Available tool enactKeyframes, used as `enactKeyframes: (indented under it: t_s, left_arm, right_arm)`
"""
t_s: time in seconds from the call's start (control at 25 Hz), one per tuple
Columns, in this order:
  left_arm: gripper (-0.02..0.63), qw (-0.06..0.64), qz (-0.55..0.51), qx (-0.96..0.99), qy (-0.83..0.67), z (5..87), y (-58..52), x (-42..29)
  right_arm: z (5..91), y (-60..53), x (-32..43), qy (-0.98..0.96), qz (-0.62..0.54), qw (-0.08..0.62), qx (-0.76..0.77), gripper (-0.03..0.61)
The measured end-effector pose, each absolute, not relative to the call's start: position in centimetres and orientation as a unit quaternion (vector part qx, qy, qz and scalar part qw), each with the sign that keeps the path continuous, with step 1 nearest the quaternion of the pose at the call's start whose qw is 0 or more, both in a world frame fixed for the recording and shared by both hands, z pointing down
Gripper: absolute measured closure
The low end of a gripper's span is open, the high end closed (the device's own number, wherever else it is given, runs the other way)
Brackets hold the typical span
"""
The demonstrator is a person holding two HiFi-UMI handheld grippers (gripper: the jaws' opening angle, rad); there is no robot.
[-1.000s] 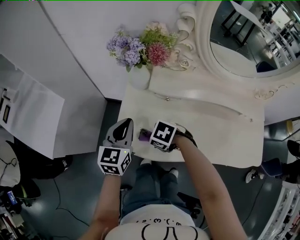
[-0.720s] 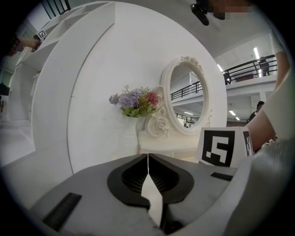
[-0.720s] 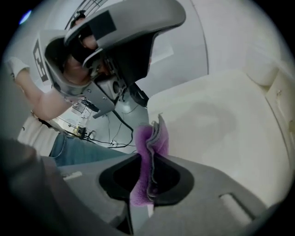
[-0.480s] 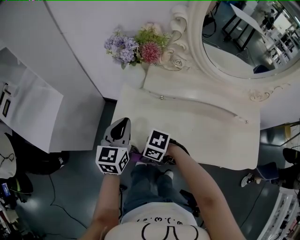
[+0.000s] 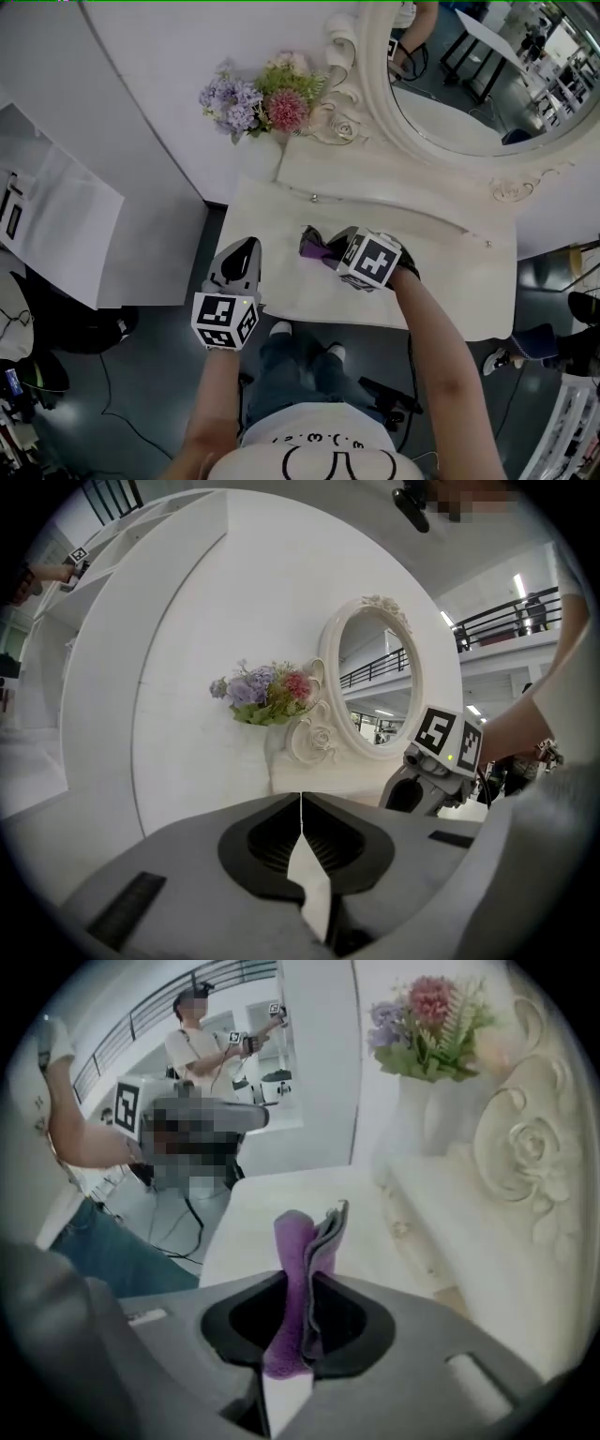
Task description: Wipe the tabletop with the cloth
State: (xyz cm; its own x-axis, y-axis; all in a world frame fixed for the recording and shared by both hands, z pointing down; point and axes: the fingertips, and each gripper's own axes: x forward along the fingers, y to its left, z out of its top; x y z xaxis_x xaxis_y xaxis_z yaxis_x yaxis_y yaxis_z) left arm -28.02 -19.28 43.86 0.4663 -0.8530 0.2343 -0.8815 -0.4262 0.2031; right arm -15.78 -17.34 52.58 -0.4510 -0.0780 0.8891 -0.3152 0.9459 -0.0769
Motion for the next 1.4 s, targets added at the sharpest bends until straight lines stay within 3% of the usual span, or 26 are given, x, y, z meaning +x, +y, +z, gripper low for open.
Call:
enactKeyframes:
  t_s: [0.24,0.76,1.4]
  left_arm:
    - [0.611,0.147,0.055,0.849,-0.505,43.8,-19.5,-27.0]
    - [0.611,0.17,0.081,0.852,-0.489,46.8,-21.4,-26.2]
    - [0.611,0.168,0.075,0.848,-0.497,46.5,-21.7,-26.4]
  right_arm:
    - [53.6,-21.5,-12.1,-0.81,-0.053,0.559,0.171,0.505]
    - [58.2,-27.9,-12.3,-0.767,-0.158,0.593,0.19,0.506]
    - [59.0,-26.4,-13.3,-0.807,0.019,0.558,0.195,0.508]
